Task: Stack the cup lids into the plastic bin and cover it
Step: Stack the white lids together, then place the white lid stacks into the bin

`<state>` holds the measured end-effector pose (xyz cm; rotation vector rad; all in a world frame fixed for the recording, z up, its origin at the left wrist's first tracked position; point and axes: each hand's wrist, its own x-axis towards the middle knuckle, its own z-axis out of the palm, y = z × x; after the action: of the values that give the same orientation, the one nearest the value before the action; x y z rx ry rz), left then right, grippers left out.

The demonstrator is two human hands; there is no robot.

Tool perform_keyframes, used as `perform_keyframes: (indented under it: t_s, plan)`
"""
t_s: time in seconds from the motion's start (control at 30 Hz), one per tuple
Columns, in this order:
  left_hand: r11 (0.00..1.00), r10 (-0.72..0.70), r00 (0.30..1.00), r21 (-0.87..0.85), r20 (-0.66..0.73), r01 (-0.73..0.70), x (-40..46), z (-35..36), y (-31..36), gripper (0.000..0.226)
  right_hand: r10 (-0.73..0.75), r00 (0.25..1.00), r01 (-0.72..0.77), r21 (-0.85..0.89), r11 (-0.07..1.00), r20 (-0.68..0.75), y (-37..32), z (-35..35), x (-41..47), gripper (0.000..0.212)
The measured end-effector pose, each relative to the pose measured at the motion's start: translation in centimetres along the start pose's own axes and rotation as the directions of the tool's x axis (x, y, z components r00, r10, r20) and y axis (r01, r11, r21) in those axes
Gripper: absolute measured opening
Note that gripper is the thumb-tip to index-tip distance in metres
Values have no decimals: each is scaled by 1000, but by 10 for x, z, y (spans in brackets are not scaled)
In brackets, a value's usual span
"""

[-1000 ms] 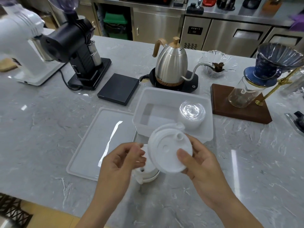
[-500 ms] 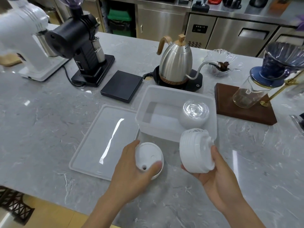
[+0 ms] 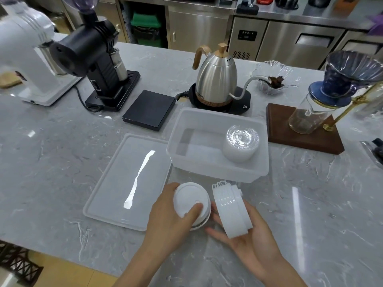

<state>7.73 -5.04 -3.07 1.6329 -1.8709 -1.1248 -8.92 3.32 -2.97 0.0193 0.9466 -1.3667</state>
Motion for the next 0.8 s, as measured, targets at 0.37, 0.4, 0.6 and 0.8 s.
perform_keyframes:
  t_s: [0.37,0.4,0.6,0.8]
  plan:
    - [900,-84,996,-431,-15,70,-2,-3,1,60,-107,994,108,-7,994,38,-15,2,-15,50]
    - [893,-67,998,-446,0,60,-1,-7,3,57,-126,991,125,10,992,49,-18,3,-16,51]
    - [893,15,998,-450,53,10,13,-31,19,55,-182,973,181,15,983,142,-40,15,-15,54]
    - [896,46,994,-444,102,4,43,-51,40,70,-290,948,305,-108,946,132,-70,38,5,49]
